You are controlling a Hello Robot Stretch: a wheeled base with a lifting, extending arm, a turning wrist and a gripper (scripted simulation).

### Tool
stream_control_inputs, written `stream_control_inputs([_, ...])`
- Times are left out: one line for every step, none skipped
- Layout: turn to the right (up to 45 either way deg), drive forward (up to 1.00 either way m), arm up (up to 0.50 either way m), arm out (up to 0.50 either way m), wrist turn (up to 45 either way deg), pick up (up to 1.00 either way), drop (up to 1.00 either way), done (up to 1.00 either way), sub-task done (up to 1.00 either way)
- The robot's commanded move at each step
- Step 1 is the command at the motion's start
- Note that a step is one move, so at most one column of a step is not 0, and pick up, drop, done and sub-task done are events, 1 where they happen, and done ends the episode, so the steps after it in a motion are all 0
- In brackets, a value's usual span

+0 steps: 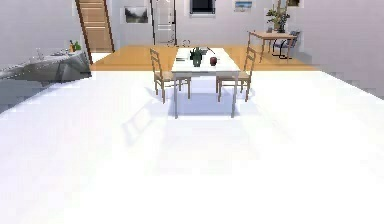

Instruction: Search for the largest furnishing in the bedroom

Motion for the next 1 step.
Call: stream_control_inputs([0.0, 0.6, 0.0, 0.0, 0.0, 0.0, 0.0, 0.0, 0.0])
